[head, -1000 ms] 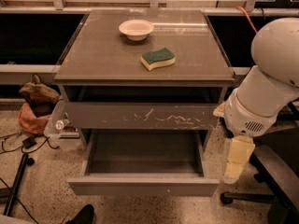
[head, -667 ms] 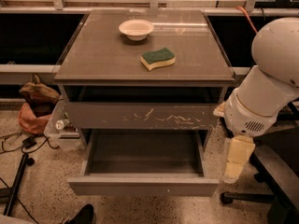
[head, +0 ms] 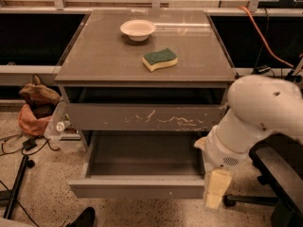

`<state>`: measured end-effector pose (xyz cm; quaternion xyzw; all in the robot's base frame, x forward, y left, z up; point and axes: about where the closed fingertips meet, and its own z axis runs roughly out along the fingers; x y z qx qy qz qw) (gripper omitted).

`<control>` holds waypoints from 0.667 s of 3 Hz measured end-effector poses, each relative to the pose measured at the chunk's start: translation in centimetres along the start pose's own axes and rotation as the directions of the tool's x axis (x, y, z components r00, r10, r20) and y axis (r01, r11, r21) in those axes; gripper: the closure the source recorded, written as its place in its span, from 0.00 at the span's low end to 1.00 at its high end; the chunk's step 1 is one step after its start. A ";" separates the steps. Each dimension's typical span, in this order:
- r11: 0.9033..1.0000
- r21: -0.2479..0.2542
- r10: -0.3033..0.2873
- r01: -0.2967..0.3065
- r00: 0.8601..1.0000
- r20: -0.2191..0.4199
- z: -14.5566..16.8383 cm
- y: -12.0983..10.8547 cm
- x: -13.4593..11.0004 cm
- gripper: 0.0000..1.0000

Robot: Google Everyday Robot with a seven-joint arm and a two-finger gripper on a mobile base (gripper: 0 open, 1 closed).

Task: Close middle drawer

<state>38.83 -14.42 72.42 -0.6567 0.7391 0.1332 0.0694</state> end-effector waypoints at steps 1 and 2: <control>0.995 -0.084 -0.040 0.045 0.997 0.067 6.3 0.7 -1.5 0.00; 0.983 -0.157 -0.074 0.096 0.988 0.137 12.2 0.3 -2.5 0.00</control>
Offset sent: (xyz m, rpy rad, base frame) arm -0.0044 0.0892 -0.1591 0.2406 0.1581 0.1800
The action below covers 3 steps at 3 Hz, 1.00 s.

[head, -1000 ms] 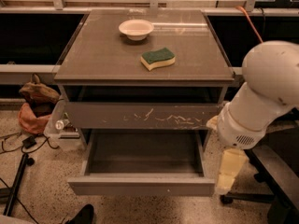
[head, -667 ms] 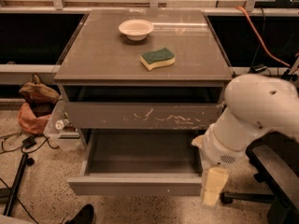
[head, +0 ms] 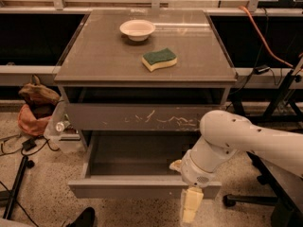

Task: Close middle drawer

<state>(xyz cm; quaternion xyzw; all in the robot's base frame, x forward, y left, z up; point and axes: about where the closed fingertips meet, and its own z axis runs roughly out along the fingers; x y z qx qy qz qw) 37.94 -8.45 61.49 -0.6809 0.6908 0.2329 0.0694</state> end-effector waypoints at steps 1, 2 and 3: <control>1.000 0.000 0.000 0.000 1.000 0.000 0.0 0.0 0.0 0.00; 1.000 -0.022 -0.012 0.012 1.000 0.024 1.5 -0.1 0.2 0.00; 0.997 -0.060 -0.035 0.041 0.994 0.101 6.4 -0.3 1.1 0.00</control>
Offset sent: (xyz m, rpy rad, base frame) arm -0.0042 0.0101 -0.0337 0.0661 0.0351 0.0314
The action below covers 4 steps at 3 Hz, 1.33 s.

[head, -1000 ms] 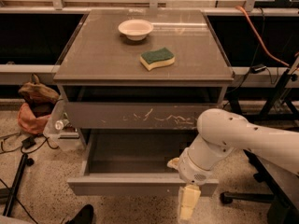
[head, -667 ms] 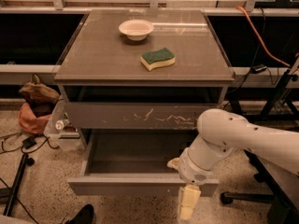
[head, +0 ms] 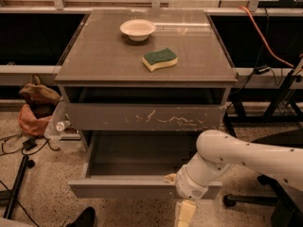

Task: Close middle drawer

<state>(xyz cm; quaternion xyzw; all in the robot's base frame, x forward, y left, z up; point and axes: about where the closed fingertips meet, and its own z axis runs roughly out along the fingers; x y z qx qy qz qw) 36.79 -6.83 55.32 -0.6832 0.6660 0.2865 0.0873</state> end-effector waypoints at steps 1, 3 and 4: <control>1.000 -0.015 -0.024 0.024 0.998 0.059 5.0 -1.9 2.0 0.00; 0.999 0.008 -0.035 0.035 0.996 0.085 9.9 -6.8 5.2 0.00; 0.998 0.041 -0.050 0.048 0.997 0.062 10.6 -9.3 5.9 0.00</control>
Offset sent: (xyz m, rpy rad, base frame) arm 0.0422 0.0109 -0.1513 0.1190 -0.0182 -0.0101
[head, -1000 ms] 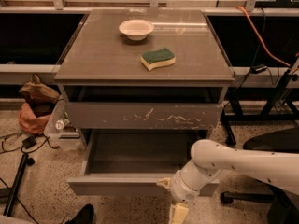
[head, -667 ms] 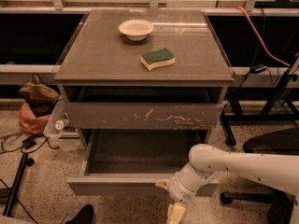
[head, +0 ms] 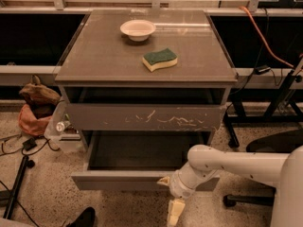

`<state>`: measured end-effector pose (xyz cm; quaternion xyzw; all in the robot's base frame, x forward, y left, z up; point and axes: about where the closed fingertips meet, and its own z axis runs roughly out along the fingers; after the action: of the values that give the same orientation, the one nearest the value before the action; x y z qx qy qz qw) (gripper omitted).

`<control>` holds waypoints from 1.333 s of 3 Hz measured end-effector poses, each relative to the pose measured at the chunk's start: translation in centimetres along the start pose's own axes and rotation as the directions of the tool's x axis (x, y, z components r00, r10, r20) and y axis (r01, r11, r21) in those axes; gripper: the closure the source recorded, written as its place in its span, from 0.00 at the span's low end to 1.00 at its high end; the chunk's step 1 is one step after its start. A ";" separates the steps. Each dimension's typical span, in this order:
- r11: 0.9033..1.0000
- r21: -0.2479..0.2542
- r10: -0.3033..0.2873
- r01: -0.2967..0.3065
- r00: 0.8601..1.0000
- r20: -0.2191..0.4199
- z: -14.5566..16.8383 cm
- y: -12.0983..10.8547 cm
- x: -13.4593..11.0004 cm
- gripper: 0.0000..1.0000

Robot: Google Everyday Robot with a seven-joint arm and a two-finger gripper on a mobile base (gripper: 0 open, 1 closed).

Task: Close middle drawer

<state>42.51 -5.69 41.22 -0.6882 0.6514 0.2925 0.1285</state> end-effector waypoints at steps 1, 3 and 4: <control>0.996 0.084 0.002 0.002 0.999 -0.045 -0.3 -2.8 0.8 0.00; 0.989 0.144 -0.034 0.039 0.999 -0.034 -2.4 -5.6 0.6 0.00; 0.984 0.171 -0.040 0.046 0.998 -0.041 -3.3 -6.6 0.6 0.00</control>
Offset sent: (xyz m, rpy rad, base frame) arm 0.0229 -0.0046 -0.0058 -0.0404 -0.0600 -0.0295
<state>49.72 -7.21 42.12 -0.6939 0.6613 0.2196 0.1815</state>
